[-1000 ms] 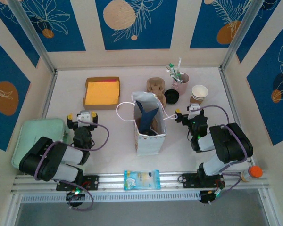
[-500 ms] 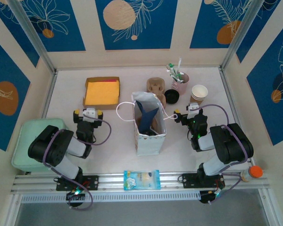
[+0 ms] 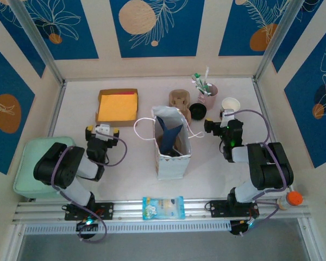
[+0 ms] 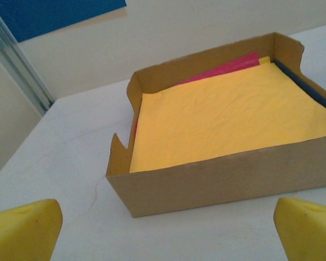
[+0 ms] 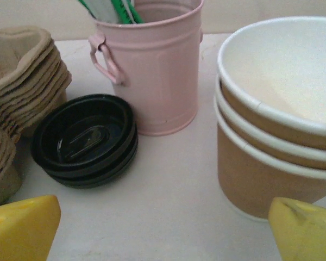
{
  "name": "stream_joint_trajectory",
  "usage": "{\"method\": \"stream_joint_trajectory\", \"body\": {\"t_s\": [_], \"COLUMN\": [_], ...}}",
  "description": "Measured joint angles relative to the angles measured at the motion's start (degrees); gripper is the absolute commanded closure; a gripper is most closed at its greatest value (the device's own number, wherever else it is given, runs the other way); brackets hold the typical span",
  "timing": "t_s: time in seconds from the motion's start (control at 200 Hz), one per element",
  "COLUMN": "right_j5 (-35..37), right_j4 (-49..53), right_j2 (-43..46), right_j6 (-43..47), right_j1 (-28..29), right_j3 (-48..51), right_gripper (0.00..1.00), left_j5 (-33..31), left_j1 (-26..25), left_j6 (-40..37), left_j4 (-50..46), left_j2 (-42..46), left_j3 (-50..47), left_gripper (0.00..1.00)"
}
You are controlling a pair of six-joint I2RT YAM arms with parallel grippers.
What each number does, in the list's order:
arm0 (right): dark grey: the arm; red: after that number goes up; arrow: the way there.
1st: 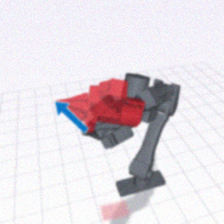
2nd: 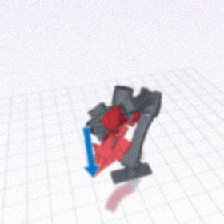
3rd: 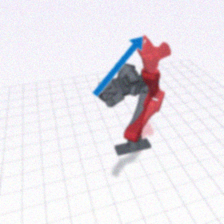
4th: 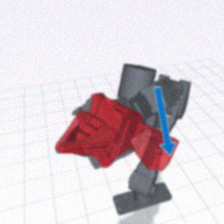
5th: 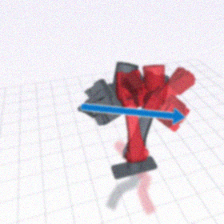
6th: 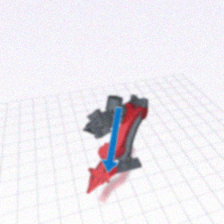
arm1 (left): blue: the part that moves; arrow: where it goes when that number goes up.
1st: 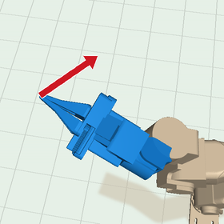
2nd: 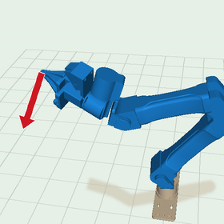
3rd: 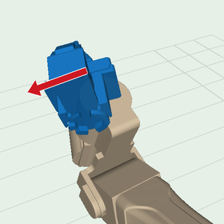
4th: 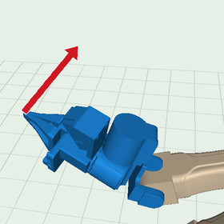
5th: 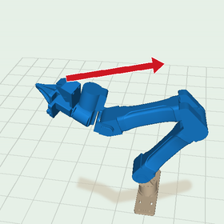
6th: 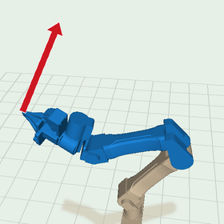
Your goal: Pack the takeout coffee
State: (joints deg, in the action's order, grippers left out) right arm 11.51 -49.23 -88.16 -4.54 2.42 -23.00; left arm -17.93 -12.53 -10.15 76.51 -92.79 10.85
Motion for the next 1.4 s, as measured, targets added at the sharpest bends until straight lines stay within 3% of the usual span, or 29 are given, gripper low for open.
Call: {"method": "stream_joint_trajectory", "body": {"t_s": [0.31,0.5,0.73,1.401], "right_j5": [0.2,1.7,2.7,3.7], "right_j4": [0.5,1.1,1.1,1.4], "right_j2": [0.0,0.0,0.0,0.0], "right_j6": [0.0,-1.9,-2.4,-3.0], "right_j1": [0.2,-0.7,-0.6,-0.9], "right_j3": [0.0,0.0,0.0,0.0], "right_gripper": [0.01,0.01,0.01,0.01], "left_j5": [2.1,5.7,8.1,8.9], "left_j1": [0.7,5.4,8.0,8.0], "left_j6": [1.1,4.6,7.2,8.2], "left_j4": [-2.8,-14.8,-20.0,-21.8], "left_j2": [0.0,1.3,2.3,2.3], "left_j3": [1.4,8.5,10.3,10.3], "left_gripper": [0.01,0.00,0.00,0.00]}}
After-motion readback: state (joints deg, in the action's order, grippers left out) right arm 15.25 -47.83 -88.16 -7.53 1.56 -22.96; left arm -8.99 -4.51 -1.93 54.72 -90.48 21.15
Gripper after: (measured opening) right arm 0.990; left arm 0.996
